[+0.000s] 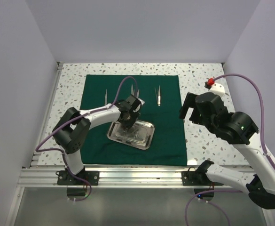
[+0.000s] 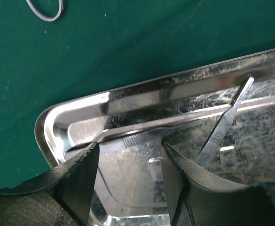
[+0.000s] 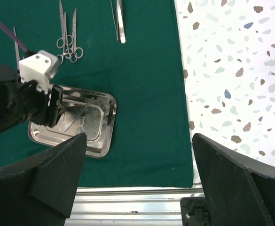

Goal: Open and lay out the surgical kit
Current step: Pick up the medical item from the container.

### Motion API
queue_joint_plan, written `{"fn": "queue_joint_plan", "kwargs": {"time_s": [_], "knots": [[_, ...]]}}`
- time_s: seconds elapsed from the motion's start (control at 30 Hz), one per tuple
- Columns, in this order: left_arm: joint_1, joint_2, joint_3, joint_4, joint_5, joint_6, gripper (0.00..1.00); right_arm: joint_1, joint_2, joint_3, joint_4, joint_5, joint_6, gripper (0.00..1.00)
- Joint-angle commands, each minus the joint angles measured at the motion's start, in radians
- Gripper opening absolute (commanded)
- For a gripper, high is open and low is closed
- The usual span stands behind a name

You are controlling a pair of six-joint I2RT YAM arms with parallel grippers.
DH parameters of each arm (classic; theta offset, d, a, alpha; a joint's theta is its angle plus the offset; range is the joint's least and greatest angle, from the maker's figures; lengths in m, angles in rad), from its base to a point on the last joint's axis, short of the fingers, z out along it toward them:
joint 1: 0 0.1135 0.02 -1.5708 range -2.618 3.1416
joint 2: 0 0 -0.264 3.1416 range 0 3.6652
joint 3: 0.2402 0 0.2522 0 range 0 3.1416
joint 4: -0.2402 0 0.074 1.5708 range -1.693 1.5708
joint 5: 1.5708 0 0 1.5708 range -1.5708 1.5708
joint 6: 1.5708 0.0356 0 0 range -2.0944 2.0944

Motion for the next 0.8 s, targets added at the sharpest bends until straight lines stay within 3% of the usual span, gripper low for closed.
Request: {"fn": "queue_joint_plan", "kwargs": {"time_s": [0.0,0.33,0.5,0.77], "knots": [[0.008,0.044,0.008,0.059,-0.018,0.025,0.58,0.001,0.009,0.045,-0.025,0.015,-0.002,0.98],[0.065,0.148,0.039,0.056,0.016,0.020,0.57,0.001,0.028,0.054,-0.023,0.018,-0.008,0.98],[0.138,0.196,0.033,0.045,0.114,-0.010,0.50,0.002,0.044,0.061,-0.017,0.025,-0.018,0.98],[0.148,0.259,-0.001,0.056,0.215,-0.014,0.35,0.002,0.049,0.054,-0.005,0.036,-0.021,0.98]]}}
